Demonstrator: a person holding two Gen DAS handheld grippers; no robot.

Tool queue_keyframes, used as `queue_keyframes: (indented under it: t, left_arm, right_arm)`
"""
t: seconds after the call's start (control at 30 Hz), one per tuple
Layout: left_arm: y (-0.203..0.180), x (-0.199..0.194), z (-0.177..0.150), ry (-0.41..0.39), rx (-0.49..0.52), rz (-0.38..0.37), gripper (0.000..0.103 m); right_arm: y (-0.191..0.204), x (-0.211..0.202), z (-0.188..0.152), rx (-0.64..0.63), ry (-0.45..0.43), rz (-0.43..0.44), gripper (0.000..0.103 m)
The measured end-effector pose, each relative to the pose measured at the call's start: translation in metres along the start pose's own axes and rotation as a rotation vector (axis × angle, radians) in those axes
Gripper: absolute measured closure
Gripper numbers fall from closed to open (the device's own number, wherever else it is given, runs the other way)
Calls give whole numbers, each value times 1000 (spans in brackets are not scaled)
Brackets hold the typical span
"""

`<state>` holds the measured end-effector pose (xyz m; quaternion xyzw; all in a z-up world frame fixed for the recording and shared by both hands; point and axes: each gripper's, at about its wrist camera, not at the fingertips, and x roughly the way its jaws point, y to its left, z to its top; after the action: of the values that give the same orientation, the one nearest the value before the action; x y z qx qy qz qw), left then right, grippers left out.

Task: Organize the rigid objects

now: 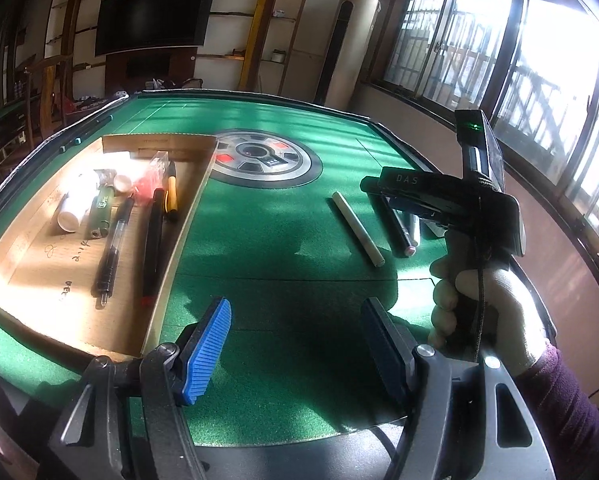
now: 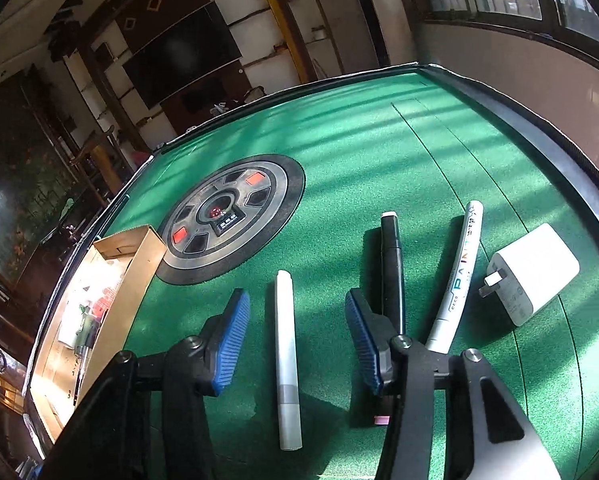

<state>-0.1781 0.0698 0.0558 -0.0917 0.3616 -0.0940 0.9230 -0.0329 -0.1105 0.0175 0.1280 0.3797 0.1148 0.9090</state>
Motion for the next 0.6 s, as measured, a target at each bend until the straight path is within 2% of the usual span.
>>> queue_keyframes:
  t: [0.23, 0.4, 0.47, 0.53, 0.6]
  left_arm:
    - [0, 0, 1, 13, -5, -4, 32]
    - [6, -2, 22, 31, -15, 5, 32]
    - [5, 2, 33, 36, -17, 20, 30]
    - [-1, 12, 44, 49, -10, 31, 26]
    - [-11, 28, 55, 68, -12, 19, 26]
  right_arm:
    - [-1, -3, 0, -2, -22, 8, 54]
    - [-11, -20, 14, 3, -69, -7, 54]
    - [-19, -28, 20, -13, -87, -18, 50]
    - [-27, -33, 24, -39, -116, -56, 42]
    - [-37, -36, 22, -54, -143, -88, 42]
